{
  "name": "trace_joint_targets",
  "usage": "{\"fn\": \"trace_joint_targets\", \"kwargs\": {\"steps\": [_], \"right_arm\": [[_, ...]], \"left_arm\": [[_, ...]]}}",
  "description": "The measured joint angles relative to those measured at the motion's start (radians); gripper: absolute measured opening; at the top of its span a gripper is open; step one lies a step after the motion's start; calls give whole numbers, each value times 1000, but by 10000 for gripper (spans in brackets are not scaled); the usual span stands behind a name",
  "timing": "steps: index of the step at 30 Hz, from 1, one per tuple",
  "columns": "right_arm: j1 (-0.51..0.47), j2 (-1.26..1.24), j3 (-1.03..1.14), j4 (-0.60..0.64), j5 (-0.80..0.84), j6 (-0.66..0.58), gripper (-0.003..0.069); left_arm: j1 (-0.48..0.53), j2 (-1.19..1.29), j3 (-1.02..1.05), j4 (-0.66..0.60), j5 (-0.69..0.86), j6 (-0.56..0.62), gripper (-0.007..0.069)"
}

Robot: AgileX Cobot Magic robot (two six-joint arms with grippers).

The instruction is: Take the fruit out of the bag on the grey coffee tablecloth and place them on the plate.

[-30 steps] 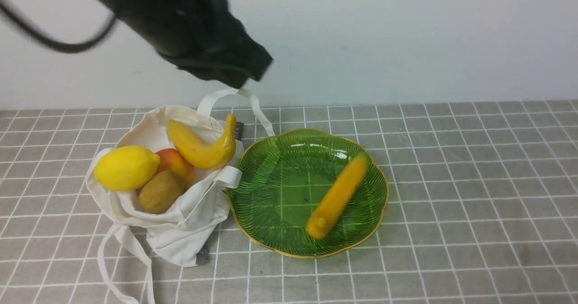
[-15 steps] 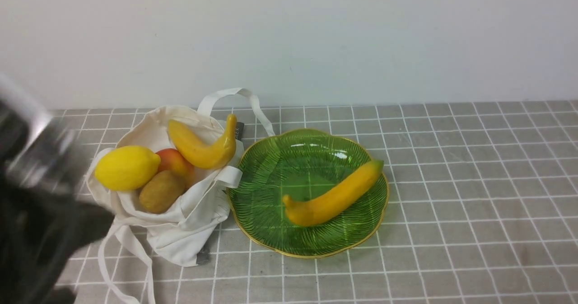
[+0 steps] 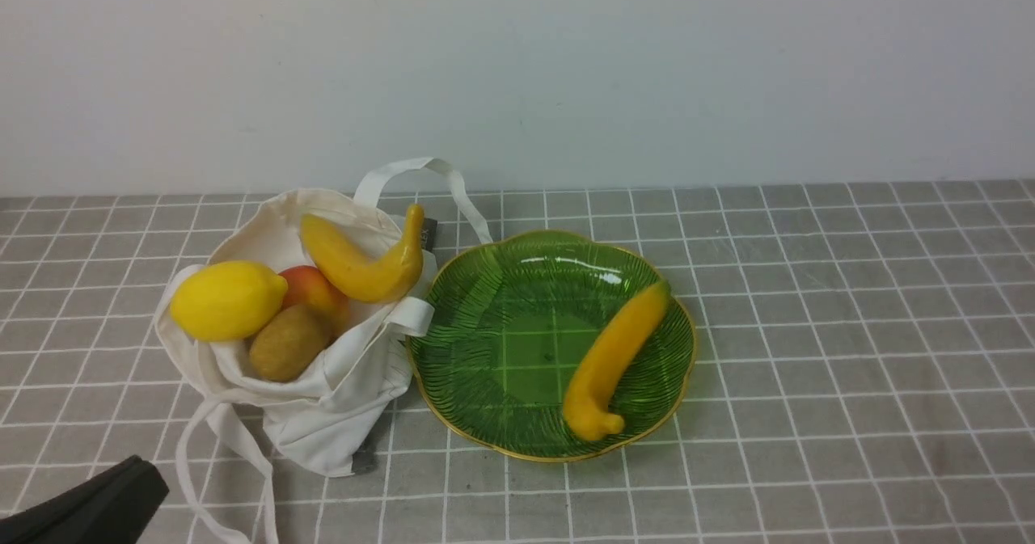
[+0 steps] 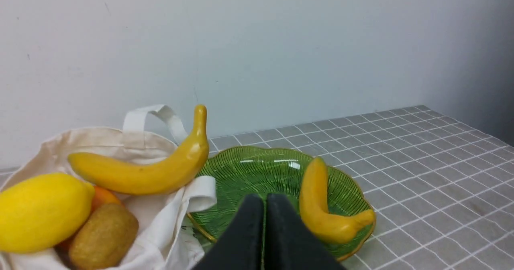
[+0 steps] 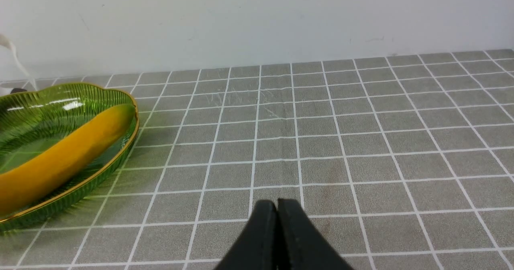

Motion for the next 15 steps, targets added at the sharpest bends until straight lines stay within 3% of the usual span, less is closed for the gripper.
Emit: {"fn": "trace_joint_targets", "kwargs": {"steps": [15], "right_arm": [[0,0,0,0,0,0,-14]], "left_arm": [[17,-8,78,-2,-1,14,-8]]}}
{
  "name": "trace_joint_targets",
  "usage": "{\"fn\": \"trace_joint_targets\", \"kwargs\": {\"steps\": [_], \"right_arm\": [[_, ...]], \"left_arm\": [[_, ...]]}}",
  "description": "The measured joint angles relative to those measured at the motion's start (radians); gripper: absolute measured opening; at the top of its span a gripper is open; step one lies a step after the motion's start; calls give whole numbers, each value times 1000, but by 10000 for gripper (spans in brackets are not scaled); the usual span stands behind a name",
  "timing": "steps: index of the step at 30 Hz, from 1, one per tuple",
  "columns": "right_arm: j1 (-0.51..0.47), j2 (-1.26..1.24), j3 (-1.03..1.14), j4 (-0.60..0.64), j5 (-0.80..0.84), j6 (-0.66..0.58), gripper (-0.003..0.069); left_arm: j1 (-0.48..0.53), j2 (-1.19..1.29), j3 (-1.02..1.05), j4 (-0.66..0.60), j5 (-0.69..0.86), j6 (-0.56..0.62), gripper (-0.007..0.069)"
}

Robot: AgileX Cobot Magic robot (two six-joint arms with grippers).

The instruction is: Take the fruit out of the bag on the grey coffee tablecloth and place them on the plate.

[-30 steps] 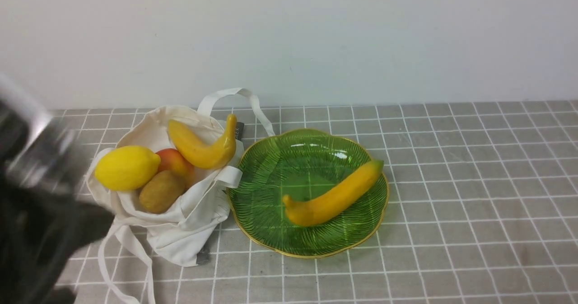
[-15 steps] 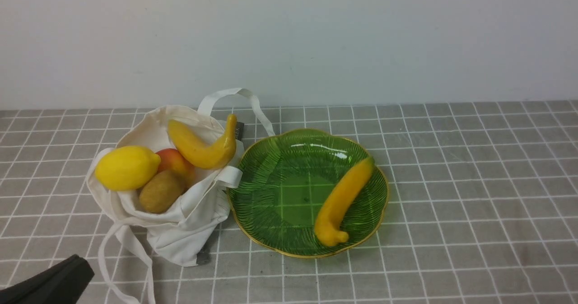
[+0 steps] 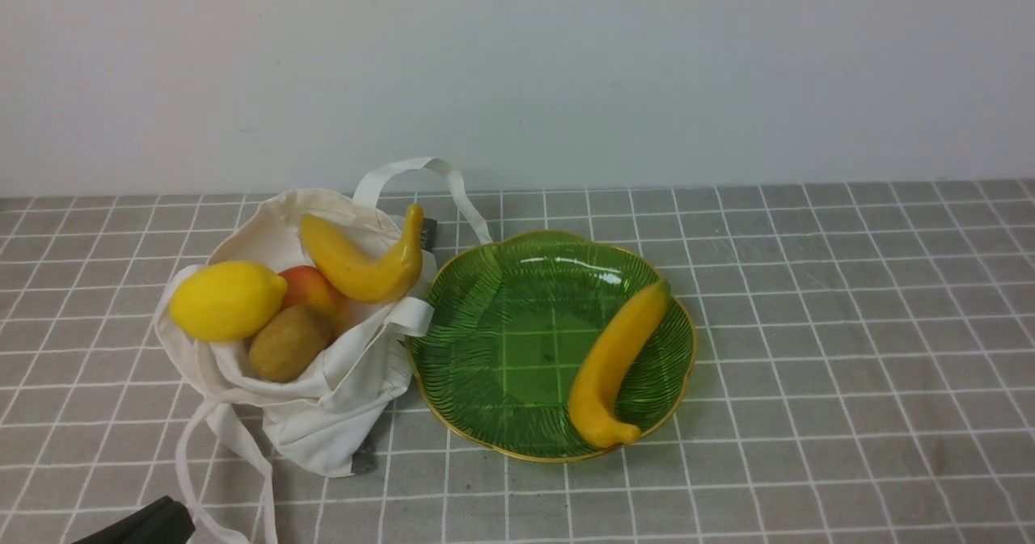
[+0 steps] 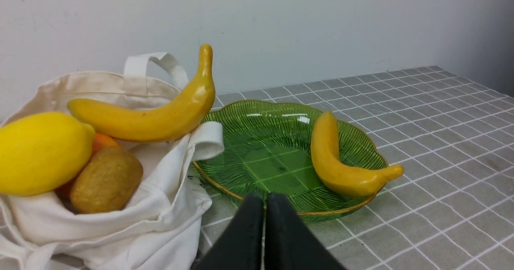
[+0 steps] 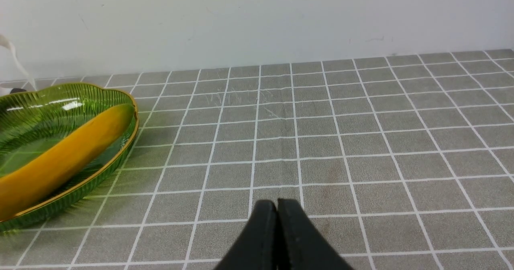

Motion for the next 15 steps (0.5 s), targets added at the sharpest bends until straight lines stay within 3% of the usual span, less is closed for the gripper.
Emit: {"fn": "trace_joint_targets", "kwargs": {"steps": [5,12,15], "right_arm": [[0,0,0,0,0,0,-14],[0,0,0,0,0,0,-14],[0,0,0,0,0,0,-14]], "left_arm": [[123,0,21,0,-4,24,-8],[407,-49,54,47,34,30,-8],[453,-87,54,75,87,30,-8]]}}
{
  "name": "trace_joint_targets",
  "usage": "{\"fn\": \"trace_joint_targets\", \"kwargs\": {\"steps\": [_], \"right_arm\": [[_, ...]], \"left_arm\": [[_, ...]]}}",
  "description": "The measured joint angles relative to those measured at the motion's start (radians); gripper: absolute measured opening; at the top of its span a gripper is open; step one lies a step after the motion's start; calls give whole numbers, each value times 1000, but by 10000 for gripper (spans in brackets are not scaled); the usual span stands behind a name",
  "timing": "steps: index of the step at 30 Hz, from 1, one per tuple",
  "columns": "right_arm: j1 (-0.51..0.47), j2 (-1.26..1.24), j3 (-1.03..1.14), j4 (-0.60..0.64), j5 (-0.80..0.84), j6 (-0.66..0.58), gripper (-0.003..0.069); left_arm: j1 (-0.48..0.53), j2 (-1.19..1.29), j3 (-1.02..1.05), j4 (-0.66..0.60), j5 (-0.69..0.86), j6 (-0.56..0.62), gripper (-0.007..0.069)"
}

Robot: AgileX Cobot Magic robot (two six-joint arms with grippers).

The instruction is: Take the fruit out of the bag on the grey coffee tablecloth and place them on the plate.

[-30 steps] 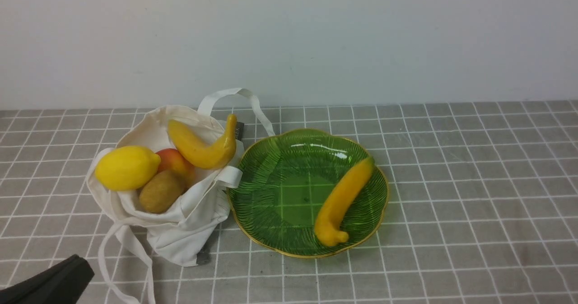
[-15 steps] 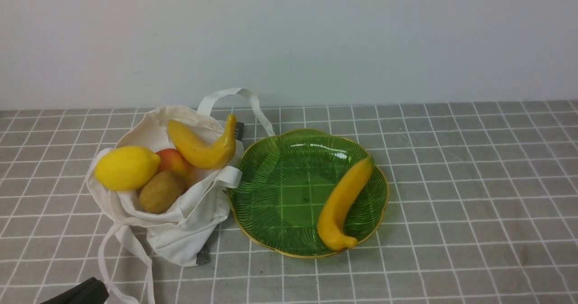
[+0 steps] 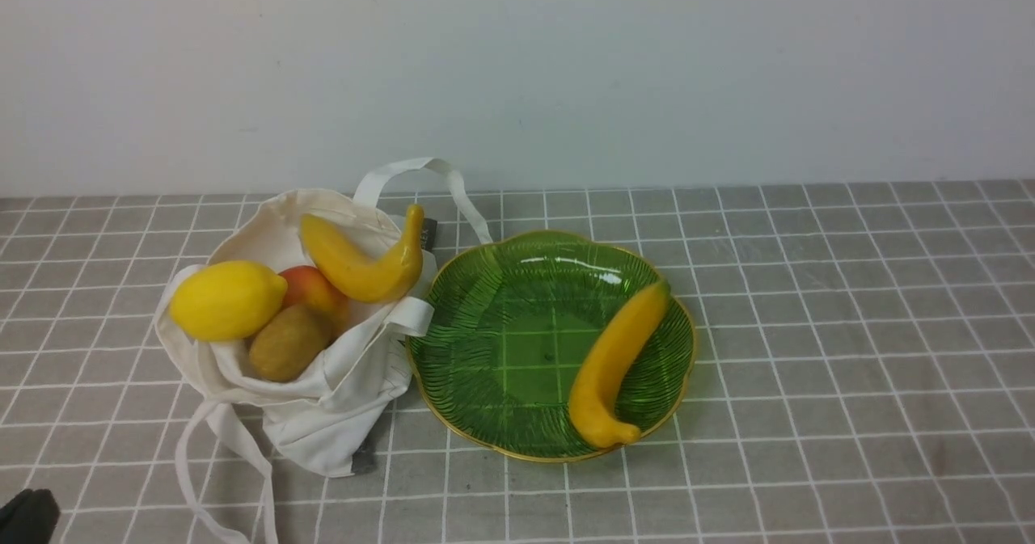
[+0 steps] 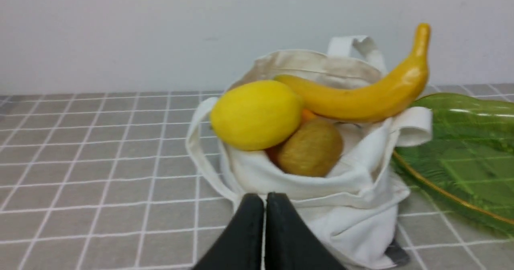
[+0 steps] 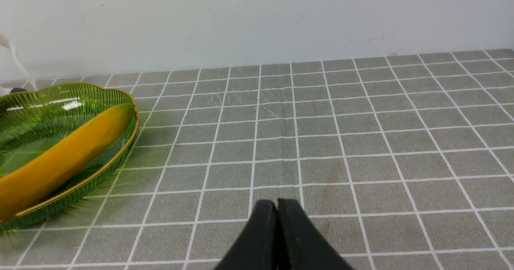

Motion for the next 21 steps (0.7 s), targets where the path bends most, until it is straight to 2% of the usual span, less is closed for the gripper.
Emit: {"fn": "trace_joint_targets", "kwargs": {"steps": [7,21], "right_arm": [[0,0,0,0,0,0,-14],[0,0,0,0,0,0,-14]], "left_arm": [[16,-14,0,24,159,0,-8],[-32,-14,0,26,166,0,-8]]}}
